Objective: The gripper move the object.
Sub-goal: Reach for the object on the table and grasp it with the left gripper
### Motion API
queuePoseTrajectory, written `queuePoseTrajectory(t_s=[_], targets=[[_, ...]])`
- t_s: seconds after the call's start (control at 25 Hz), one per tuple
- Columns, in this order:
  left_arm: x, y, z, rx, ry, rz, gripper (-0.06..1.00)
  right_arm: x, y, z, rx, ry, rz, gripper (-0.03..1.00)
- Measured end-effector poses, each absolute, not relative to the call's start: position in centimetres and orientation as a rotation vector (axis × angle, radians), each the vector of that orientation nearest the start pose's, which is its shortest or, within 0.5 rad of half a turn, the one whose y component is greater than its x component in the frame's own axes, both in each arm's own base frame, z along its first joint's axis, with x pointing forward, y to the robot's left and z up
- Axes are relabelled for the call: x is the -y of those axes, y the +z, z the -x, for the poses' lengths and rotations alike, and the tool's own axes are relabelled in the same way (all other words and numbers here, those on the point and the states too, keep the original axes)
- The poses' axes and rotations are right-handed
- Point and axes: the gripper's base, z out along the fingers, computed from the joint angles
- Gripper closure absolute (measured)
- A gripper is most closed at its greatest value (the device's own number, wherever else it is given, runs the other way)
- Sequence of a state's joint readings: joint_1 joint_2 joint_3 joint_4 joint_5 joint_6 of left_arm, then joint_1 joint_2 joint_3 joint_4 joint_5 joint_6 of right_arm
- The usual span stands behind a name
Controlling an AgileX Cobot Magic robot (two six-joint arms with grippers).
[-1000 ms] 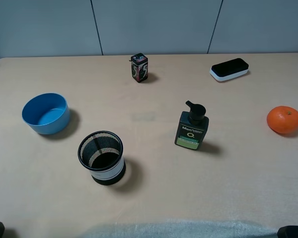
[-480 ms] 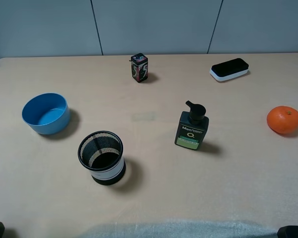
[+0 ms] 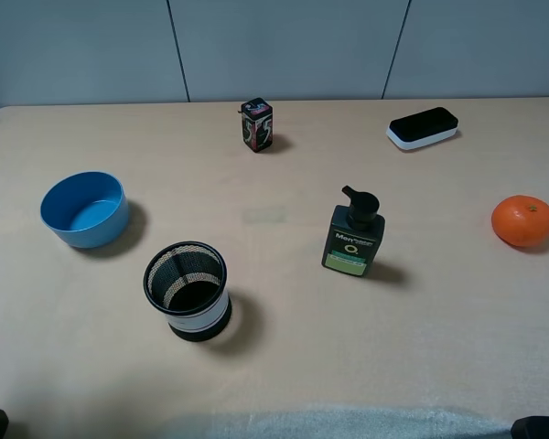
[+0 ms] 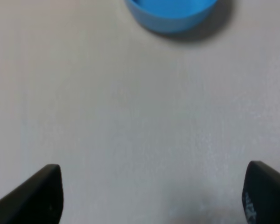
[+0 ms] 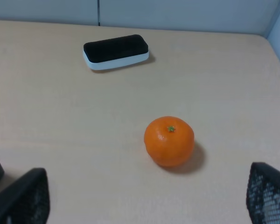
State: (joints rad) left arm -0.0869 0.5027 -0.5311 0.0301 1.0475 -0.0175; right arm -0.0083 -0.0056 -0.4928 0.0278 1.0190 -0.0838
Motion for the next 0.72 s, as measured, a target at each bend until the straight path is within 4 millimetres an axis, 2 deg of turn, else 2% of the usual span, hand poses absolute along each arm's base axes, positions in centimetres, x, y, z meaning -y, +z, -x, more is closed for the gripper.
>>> queuePoseTrajectory(t_s=[0.2,0.44,0.72], targets=[[0.7,28.0,-10.8,-2.584,0.0,-0.098,0.17,-0.2,27.9,0.3,-2.003,-0.026,0.076,0.33],[1.1,29.2,-15.7,-2.594,-0.001,-0.099,0.17,-0.2,27.9,0.3,-2.003,-0.026,0.076,0.33],[1.7,28.3,-21.6,-2.643,-0.012,-0.099,0.17,-0.2,27.9,0.3,-2.003,-0.026,0.076,0.33]])
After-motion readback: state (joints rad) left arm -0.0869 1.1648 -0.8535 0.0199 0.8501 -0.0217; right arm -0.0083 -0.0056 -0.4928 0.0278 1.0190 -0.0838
